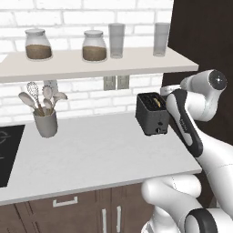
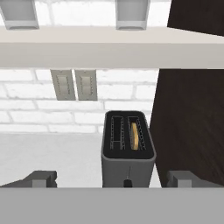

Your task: Start the toaster. Once the lever pops up, take the bread to the plate on the dining counter.

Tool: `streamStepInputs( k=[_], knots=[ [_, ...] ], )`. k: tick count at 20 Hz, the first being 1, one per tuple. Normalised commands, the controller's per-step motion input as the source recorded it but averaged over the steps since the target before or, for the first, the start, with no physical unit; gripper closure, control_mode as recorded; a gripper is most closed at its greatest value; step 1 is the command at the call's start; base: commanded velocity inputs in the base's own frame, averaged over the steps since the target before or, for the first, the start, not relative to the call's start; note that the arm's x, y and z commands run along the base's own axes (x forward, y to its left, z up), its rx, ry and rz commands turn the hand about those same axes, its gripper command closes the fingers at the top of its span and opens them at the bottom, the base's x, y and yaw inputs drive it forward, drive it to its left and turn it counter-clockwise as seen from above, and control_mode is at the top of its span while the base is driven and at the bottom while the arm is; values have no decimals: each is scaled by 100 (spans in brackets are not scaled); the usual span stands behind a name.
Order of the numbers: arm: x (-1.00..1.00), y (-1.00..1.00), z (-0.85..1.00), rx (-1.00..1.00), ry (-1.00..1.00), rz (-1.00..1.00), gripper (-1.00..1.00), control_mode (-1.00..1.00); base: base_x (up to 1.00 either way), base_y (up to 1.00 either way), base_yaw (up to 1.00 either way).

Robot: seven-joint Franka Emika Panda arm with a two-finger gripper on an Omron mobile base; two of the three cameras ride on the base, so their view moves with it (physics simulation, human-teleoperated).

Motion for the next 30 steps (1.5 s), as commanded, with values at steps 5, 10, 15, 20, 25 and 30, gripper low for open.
streamStepInputs(
  k=[5, 10, 15, 20, 25, 30],
  knots=[
    [0, 0, 0, 0, 0, 0, -100, -100, 0, 0, 0],
    [0, 0, 0, 0, 0, 0, -100, -100, 0, 0, 0],
    [0, 0, 0, 0, 0, 0, -100, -100, 0, 0, 0],
    [0, 0, 0, 0, 0, 0, -100, -100, 0, 0, 0],
    [0, 0, 0, 0, 0, 0, -100, -100, 0, 0, 0],
    [0, 0, 0, 0, 0, 0, -100, -100, 0, 0, 0]
  ],
)
